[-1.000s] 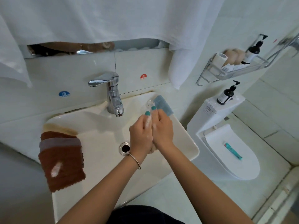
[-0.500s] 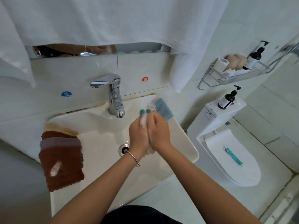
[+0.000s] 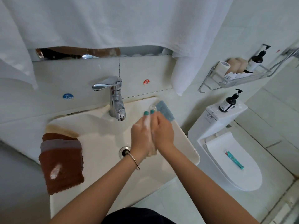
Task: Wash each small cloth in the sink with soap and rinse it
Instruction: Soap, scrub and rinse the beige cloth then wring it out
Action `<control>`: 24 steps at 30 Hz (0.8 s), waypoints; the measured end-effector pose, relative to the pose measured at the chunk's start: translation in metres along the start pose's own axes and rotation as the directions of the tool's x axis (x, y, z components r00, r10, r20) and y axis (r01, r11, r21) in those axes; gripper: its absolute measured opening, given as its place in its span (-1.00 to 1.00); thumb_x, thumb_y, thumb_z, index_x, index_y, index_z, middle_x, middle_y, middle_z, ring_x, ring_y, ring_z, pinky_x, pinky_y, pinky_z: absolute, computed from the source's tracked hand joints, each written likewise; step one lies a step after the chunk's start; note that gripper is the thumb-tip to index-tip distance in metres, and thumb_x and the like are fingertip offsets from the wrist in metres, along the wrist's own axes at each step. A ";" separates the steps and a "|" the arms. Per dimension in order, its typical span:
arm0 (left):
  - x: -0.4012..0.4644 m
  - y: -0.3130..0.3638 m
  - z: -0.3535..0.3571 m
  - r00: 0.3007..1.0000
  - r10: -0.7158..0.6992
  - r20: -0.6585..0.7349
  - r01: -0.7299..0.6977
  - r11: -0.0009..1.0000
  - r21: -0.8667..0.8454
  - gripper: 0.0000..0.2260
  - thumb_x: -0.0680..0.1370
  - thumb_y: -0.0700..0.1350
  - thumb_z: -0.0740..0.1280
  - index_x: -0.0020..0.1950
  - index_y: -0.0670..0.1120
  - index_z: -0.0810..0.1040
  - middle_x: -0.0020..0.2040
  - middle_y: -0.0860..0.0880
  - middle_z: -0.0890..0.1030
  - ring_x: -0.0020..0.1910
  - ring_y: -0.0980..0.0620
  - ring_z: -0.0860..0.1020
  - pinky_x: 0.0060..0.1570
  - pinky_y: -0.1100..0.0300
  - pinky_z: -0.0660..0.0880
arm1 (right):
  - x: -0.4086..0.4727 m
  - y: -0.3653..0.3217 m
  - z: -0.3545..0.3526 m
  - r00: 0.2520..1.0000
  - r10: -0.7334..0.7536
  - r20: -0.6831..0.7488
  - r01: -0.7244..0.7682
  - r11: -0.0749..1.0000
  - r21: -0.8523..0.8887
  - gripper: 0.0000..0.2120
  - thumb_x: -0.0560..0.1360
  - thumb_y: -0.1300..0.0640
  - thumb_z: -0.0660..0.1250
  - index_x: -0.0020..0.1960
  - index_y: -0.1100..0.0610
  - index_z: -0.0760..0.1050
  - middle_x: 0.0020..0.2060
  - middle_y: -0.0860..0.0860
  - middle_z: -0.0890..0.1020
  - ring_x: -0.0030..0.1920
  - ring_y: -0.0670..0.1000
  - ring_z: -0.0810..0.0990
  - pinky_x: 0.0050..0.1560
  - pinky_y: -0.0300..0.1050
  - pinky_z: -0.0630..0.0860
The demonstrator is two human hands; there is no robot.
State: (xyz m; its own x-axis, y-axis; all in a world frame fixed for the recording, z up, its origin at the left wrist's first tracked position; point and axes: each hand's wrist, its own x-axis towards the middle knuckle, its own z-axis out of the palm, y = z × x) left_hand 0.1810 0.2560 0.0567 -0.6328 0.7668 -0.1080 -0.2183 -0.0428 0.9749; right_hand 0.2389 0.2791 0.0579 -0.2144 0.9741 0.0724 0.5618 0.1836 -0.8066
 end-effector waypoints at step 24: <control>0.006 -0.002 -0.003 1.000 0.000 0.027 0.001 0.999 -0.039 -0.61 0.64 -0.04 0.22 -0.40 -0.02 0.44 -0.46 0.10 0.50 -0.40 0.11 0.45 -0.30 0.16 0.40 | 0.009 -0.007 -0.005 0.993 -0.027 0.116 0.049 0.979 -0.196 -0.73 0.66 -0.02 -0.01 -0.08 0.04 0.38 -0.22 0.03 0.59 -0.12 0.12 0.56 -0.12 0.03 0.46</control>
State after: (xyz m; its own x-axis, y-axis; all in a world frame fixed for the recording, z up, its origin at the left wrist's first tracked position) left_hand 0.1750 0.2589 0.0537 -0.6122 0.7840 -0.1029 -0.2480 -0.0668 0.9665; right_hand 0.2371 0.2877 0.0676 -0.3209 0.9468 0.0253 0.6960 0.2538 -0.6717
